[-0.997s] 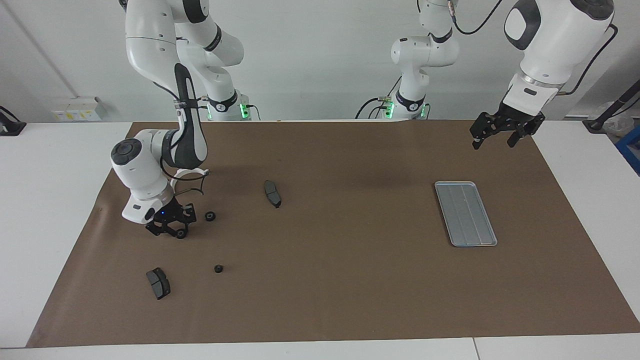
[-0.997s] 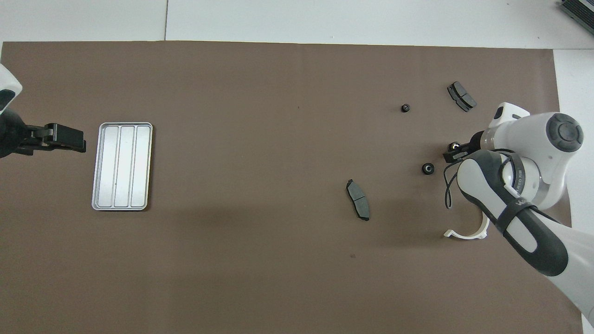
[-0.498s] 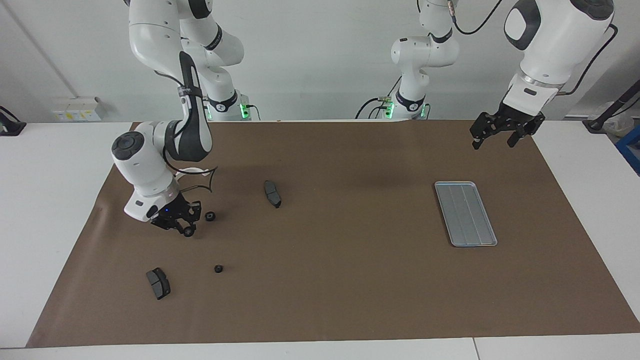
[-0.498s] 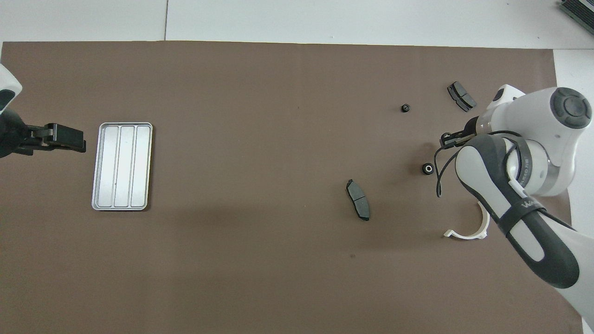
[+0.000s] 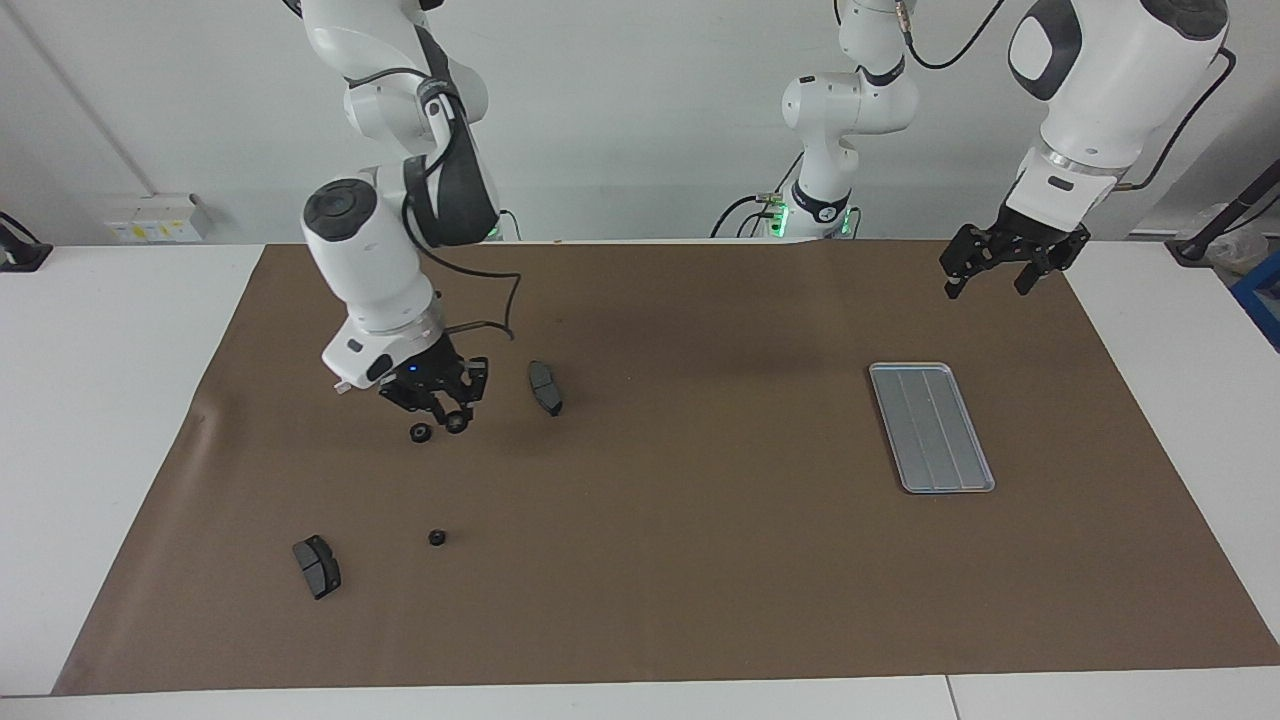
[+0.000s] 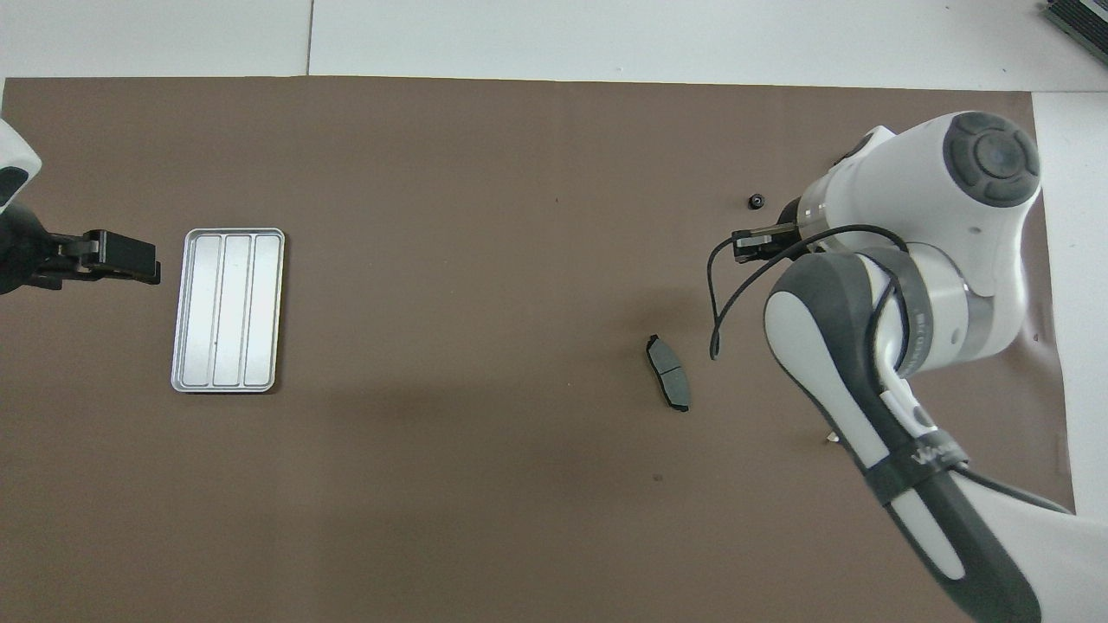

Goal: Pick bearing gear from pile to tray
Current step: 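Carry the bearing with the right gripper to mid-table and release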

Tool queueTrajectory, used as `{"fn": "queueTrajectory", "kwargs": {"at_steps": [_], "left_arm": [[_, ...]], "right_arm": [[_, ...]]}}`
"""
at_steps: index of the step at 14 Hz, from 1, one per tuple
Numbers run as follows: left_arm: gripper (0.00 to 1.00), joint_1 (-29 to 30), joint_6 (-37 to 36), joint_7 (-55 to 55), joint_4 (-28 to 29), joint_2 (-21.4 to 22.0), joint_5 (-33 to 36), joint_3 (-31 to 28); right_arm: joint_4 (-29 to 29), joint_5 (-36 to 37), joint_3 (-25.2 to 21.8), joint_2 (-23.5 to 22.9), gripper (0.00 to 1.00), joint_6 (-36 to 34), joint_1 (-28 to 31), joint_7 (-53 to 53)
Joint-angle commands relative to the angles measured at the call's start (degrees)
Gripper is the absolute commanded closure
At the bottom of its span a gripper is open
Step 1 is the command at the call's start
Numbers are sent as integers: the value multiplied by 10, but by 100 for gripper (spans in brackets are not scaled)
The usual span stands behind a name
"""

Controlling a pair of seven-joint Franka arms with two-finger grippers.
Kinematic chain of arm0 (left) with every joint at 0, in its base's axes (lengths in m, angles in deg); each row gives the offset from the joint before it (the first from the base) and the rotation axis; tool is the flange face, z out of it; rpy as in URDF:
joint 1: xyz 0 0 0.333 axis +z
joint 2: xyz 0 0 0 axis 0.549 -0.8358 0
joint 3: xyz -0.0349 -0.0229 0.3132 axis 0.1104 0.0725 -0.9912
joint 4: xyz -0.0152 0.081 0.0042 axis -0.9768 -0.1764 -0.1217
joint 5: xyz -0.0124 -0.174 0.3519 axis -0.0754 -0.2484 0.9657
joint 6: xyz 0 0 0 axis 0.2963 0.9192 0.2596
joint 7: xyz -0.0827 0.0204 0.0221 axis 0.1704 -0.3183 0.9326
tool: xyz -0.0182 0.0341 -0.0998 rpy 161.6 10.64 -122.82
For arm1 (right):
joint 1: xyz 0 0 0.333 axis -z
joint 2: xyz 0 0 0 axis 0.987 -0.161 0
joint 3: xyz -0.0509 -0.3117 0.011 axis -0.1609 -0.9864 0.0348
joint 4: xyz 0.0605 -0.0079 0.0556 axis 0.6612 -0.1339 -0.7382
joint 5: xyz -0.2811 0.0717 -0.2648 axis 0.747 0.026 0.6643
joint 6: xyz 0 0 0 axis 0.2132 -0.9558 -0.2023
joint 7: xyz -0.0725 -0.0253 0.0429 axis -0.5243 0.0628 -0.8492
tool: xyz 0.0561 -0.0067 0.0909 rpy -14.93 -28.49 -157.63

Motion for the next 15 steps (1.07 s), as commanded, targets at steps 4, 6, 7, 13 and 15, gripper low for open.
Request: {"fn": "queueTrajectory", "kwargs": {"at_steps": [4,6,7,13,15], "left_arm": [[0,-1,6,2,20,19,12,0],[0,-6,7,-2,22,19,12,1],[0,-7,12,-5,22,19,12,1],[0,-8,29,2,25,18,12,2],[0,-8,36,4,25,18,10,3]], "right_arm": [[6,-1,-2,-32,100,73,-140,-230],[5,-1,-2,-52,100,109,-177,-281],[5,-1,-2,-60,100,119,-192,-296],[6,0,-3,-128,100,197,-263,-388],[2,5,-2,-142,95,220,-265,-403]]}}
